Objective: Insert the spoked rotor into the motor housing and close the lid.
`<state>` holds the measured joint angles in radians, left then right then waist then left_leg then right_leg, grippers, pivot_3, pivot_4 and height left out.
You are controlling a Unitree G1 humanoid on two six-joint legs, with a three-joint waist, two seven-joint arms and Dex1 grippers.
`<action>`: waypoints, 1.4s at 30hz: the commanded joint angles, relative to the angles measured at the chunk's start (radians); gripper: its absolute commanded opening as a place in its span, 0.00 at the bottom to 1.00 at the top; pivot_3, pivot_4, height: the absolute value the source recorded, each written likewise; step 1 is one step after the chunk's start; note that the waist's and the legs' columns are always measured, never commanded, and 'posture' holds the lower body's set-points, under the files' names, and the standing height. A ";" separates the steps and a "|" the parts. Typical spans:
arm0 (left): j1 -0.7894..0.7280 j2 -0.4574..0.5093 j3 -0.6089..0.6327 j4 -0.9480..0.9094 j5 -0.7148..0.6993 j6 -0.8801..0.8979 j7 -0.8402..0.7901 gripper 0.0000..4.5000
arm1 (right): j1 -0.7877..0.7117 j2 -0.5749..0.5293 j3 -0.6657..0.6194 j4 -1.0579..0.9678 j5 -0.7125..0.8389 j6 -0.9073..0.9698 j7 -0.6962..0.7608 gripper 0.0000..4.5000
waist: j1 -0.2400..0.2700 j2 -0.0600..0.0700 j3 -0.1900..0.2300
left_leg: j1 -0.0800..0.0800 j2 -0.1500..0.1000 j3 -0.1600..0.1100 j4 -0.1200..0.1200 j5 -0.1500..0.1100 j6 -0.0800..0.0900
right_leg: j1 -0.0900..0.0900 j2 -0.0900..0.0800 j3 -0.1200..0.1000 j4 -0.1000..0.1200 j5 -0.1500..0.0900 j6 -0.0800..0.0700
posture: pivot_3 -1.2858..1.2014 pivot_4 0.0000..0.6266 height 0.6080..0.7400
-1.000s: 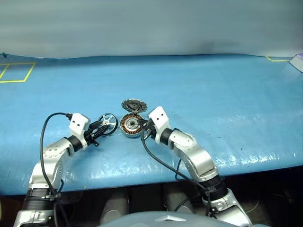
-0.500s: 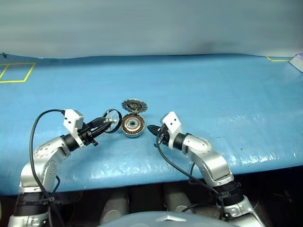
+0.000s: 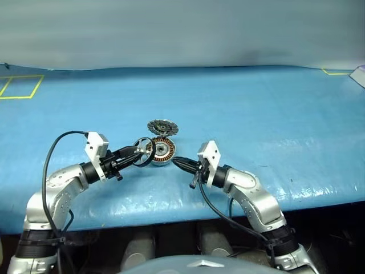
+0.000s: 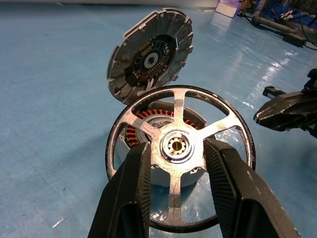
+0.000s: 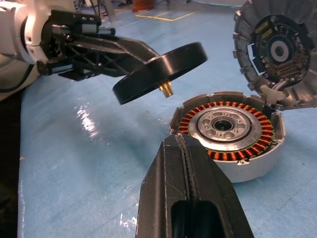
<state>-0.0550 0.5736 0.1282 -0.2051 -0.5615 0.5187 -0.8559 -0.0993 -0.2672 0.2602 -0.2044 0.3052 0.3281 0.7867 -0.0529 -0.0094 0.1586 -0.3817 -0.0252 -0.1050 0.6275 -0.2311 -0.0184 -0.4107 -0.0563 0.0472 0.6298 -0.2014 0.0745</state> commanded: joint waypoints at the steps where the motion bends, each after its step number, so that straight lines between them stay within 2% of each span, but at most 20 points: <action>1: -0.028 0.000 -0.008 -0.015 -0.009 -0.004 -0.011 0.30 | -0.003 0.005 -0.011 0.008 0.024 -0.050 0.025 0.00 | -0.001 0.000 0.000 | 0.000 0.000 0.000 0.000 0.000 0.000 | 0.000 0.000 0.000 0.000 0.000 0.000 | 0.52 0.24 1.00; 14: -0.090 -0.015 -0.062 0.023 0.035 -0.020 0.011 0.30 | -0.025 -0.004 0.019 0.098 -0.051 -0.093 0.011 0.00 | 0.005 0.000 0.000 | 0.000 0.000 0.000 0.000 0.000 0.000 | 0.000 0.000 0.000 0.000 0.000 0.000 | 0.52 0.24 1.00; 24: -0.125 -0.056 -0.108 0.058 0.127 -0.068 0.064 0.30 | -0.015 -0.013 0.043 0.121 -0.099 -0.122 0.006 0.00 | 0.014 0.000 0.000 | 0.000 0.000 0.000 0.000 0.000 0.000 | 0.000 0.000 0.000 0.000 0.001 0.001 | 0.52 0.24 1.00; 42: -0.150 -0.087 -0.138 0.091 0.163 -0.083 0.058 0.30 | 0.020 0.016 0.040 0.222 -0.093 -0.254 0.030 0.00 | 0.016 0.000 0.000 | 0.000 0.000 0.000 0.001 0.000 0.000 | 0.001 0.000 0.000 0.000 0.001 0.001 | 0.52 0.24 1.00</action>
<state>-0.1845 0.4908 -0.0132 -0.1118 -0.3990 0.4620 -0.7938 -0.0760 -0.2591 0.3045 0.0311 0.2075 0.1020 0.8116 -0.0373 -0.0096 0.1585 -0.3814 -0.0255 -0.1047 0.6284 -0.2311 -0.0185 -0.4100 -0.0560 0.0476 0.6300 -0.2007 0.0754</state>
